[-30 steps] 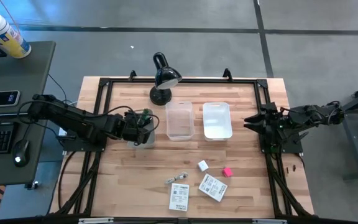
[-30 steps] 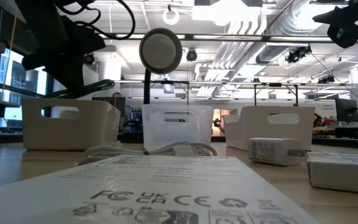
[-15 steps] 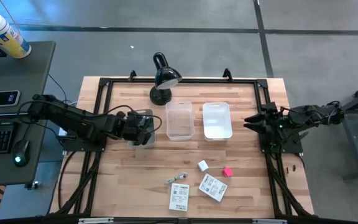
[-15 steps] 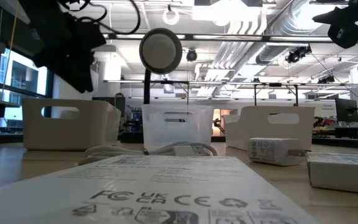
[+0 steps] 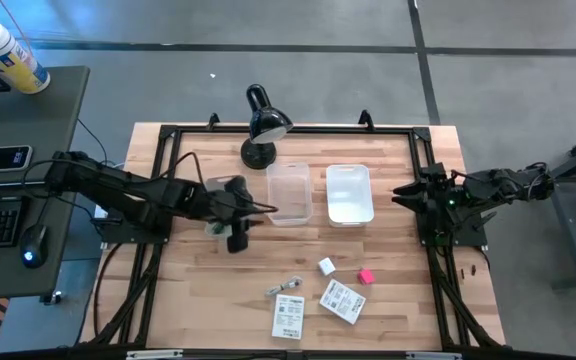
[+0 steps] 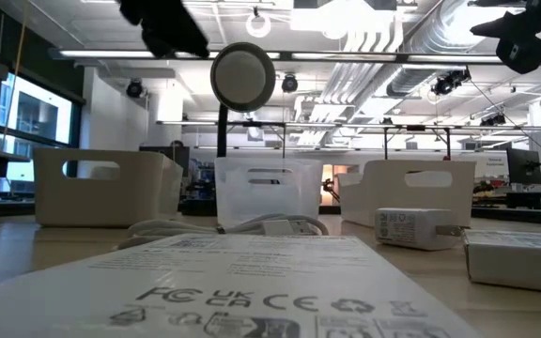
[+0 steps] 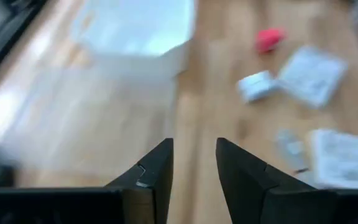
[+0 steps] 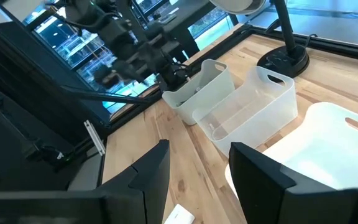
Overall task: Pick and place items into bin
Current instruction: Put the white charger cable into the gray bin
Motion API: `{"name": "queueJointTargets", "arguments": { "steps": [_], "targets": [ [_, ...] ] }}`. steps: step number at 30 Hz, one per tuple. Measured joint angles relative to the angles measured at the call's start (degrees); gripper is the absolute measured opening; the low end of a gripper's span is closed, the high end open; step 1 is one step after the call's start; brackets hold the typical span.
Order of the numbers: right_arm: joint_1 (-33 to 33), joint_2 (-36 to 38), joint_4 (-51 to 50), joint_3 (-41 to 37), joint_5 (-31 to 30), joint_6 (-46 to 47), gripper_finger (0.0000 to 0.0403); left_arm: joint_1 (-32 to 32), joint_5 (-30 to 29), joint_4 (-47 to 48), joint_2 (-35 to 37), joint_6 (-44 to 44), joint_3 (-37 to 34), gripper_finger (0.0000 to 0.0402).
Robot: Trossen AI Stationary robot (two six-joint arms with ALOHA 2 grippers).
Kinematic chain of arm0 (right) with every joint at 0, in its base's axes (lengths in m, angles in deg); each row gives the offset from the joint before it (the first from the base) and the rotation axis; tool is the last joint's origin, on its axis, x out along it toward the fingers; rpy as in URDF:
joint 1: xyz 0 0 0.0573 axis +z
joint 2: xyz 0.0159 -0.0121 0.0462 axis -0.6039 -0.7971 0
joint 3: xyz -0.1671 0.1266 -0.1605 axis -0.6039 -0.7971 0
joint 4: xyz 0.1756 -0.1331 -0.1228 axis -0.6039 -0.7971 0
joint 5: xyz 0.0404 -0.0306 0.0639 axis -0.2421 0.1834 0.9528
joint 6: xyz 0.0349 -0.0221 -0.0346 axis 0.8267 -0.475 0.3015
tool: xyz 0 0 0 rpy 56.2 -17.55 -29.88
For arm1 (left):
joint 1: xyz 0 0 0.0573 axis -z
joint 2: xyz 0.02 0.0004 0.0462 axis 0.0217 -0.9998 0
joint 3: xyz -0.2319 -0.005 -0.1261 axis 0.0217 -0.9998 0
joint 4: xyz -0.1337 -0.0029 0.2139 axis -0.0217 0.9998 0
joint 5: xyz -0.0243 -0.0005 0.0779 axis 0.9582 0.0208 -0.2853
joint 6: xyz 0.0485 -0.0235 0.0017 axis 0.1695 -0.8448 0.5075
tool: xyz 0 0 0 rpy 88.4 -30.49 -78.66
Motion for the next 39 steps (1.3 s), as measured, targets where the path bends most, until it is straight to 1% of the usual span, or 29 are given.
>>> {"name": "queueJointTargets", "arguments": {
  "steps": [4, 10, 17, 24, 26, 32, 39],
  "targets": [
    [0.00, 0.00, -0.12, 0.00, 0.00, -0.09, 0.0155, 0.87, 3.39, -3.67, -0.25, -0.31, -0.01, 0.0097],
    [0.01, 0.01, -1.72, 0.00, 0.02, -0.02, 0.0155, 5.87, 6.18, -5.22, -2.45, -0.15, 0.00, 0.0087],
    [0.00, 0.02, -2.16, 0.02, 0.02, -0.22, 0.0155, 12.47, 6.07, -8.22, -6.84, -4.18, -0.01, 0.0083],
    [0.00, 0.02, -2.28, 0.02, 0.02, -0.48, 0.0155, 16.95, 5.97, -11.76, -12.13, -8.86, -0.05, 0.0078],
    [0.00, 0.02, -2.56, 0.02, 0.05, -0.46, 0.0155, 17.71, 5.88, -12.59, -13.25, -10.03, -0.05, 0.0078],
    [0.02, 0.02, -3.06, 0.02, 0.44, -0.02, 0.0155, 18.12, 5.92, -19.04, -18.01, -11.32, -0.01, 0.0078],
    [0.01, 0.02, -3.08, 0.02, 0.89, 0.00, 0.0155, 18.08, 6.59, -22.16, -23.40, -13.06, 0.01, 0.0078]
  ]
}}
